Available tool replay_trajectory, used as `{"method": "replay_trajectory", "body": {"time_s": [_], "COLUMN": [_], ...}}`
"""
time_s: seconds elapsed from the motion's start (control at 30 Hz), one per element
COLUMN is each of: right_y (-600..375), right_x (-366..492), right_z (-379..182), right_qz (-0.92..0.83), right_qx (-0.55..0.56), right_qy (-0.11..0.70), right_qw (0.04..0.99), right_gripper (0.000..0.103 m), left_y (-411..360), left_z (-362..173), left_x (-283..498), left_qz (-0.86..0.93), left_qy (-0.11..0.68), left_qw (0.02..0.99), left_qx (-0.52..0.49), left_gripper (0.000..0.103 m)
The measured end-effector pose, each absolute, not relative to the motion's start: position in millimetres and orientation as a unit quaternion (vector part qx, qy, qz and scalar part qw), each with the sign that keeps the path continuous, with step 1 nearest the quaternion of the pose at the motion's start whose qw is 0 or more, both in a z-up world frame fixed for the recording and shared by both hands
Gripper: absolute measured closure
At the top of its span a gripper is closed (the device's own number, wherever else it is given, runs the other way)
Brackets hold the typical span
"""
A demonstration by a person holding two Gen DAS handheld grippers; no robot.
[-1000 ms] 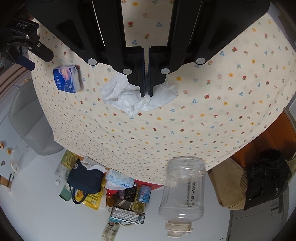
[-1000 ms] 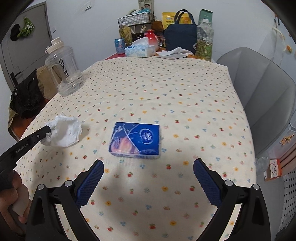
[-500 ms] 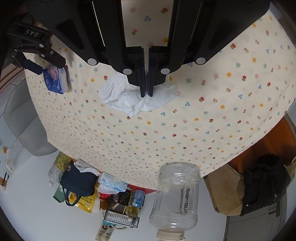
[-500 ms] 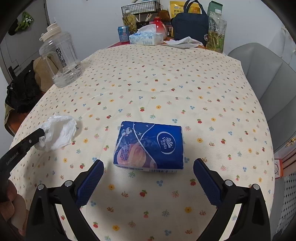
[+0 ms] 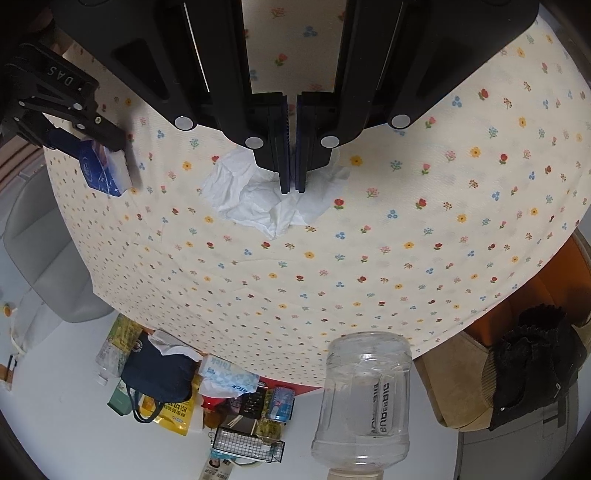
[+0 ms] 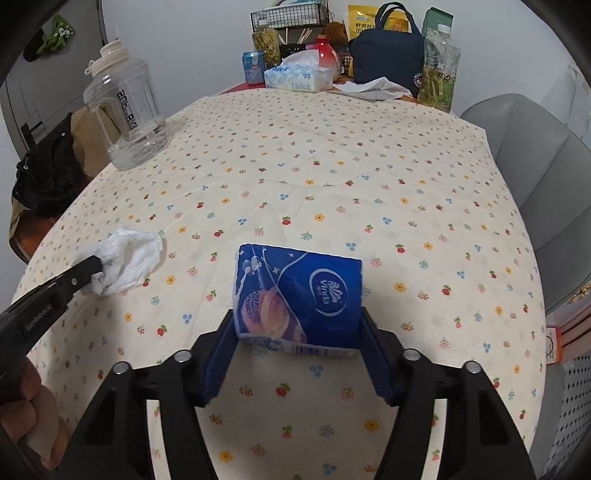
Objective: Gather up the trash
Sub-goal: 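Grasp the blue tissue pack with the right gripper and lift it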
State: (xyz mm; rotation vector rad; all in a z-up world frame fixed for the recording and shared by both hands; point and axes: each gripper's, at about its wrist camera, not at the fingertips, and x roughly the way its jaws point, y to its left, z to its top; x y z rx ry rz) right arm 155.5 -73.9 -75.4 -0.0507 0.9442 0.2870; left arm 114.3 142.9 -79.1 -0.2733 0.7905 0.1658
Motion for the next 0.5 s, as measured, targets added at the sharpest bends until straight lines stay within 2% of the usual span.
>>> {"method": "replay_trajectory", "body": {"time_s": [0.23, 0.5], "right_y": [-96, -125], "right_x": [141, 123], "right_z": [-60, -46], "right_qz": [0.138, 0.132], "right_qx": [-0.001, 0.020], "right_qy": [0.443, 0.426], "right_qw": [0.886, 0.895], "right_gripper": [0.056, 0.059], "left_y": [124, 99], "left_z": [-69, -59], "left_x": [115, 115], "left_qz": [0.063, 0.038], "left_qy": [0.377, 0.371], "left_qw": [0.916, 0.922], "left_qx": [-0.121, -0.110], "left_gripper": [0.100, 0.099]}}
